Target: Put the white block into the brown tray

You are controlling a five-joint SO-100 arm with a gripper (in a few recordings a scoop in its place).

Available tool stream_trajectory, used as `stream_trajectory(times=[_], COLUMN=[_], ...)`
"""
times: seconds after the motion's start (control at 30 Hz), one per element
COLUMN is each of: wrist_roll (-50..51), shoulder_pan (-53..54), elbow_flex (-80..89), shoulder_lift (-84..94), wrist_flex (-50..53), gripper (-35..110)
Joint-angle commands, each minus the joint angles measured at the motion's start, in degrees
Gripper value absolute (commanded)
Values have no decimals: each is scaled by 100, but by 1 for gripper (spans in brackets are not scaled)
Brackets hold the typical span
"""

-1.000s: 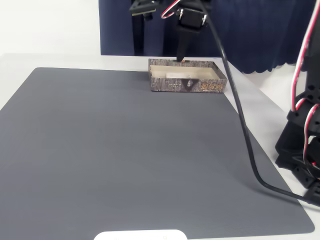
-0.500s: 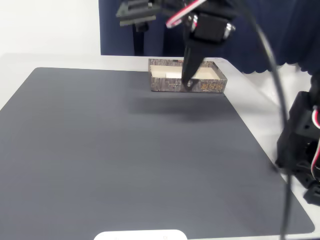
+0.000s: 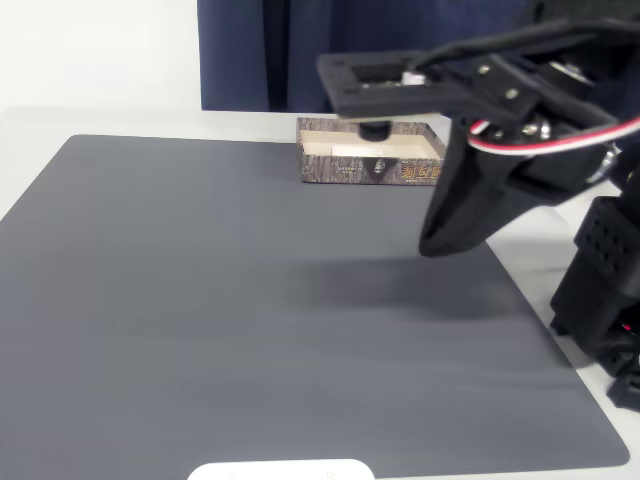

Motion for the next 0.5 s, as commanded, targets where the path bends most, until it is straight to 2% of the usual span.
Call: stream_trajectory(times=[0.0, 0.13, 0.3, 0.47], wrist_roll=[185, 431, 633, 738], shoulder_pan=[-246, -431, -457, -492], elbow_flex=[457, 1248, 1969, 2329], shoulder_lift=[782, 1485, 2522, 2707], wrist_flex=[-141, -536, -545, -624], gripper=[0, 0, 0, 0])
